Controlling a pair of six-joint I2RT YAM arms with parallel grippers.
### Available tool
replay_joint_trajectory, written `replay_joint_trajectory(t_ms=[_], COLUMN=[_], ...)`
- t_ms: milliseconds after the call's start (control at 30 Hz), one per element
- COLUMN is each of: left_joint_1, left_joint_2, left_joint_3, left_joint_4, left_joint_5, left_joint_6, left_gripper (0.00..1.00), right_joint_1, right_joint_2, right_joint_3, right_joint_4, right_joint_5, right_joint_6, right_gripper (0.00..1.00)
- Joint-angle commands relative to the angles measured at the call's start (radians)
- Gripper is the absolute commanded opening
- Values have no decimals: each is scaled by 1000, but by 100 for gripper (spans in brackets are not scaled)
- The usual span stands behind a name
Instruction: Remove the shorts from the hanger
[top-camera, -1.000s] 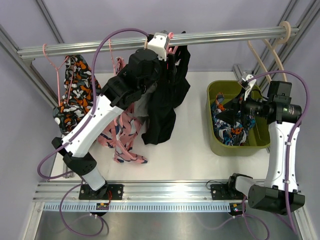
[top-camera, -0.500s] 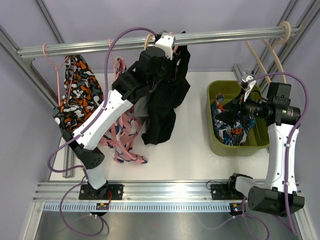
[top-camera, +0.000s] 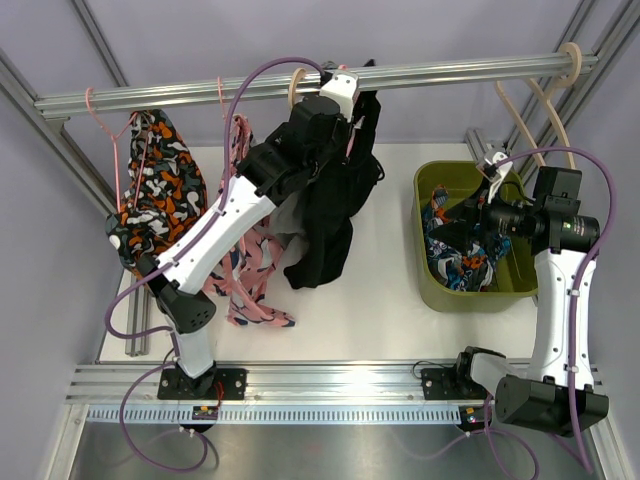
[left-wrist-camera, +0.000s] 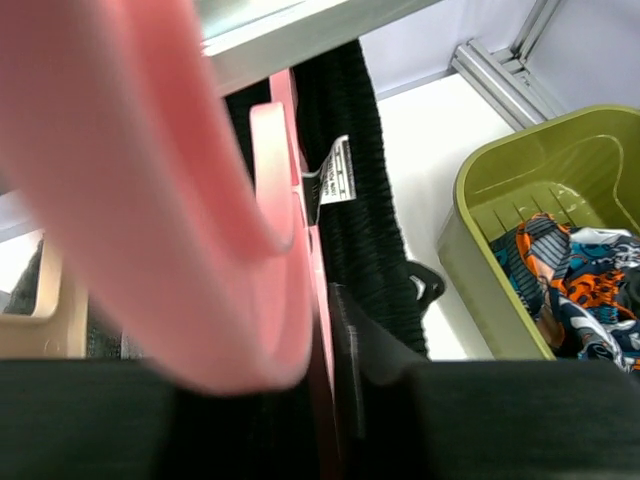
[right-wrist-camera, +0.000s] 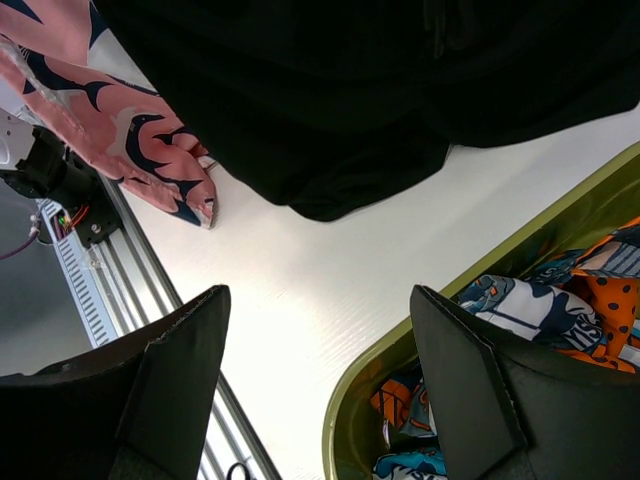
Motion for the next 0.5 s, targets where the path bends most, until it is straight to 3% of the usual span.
replay_joint_trajectory(t_ms=[0,133,467], left_joint_1=[5,5,5], left_joint_2=[15,7,-109], left_joint_3=[37,37,-7], left_joint_4=[44,58,187], left_joint_5=[-10,-6,109], left_joint_6=[22,28,40], left_gripper=[13,0,0], right_joint_1=[2,2,2], right_joint_2=[-23,-36,-58], right_joint_3=[5,9,26], right_joint_4=[30,31,27], right_joint_5=[-31,-33,-60], right_joint_6=[17,25,25], right_gripper=[80,80,80])
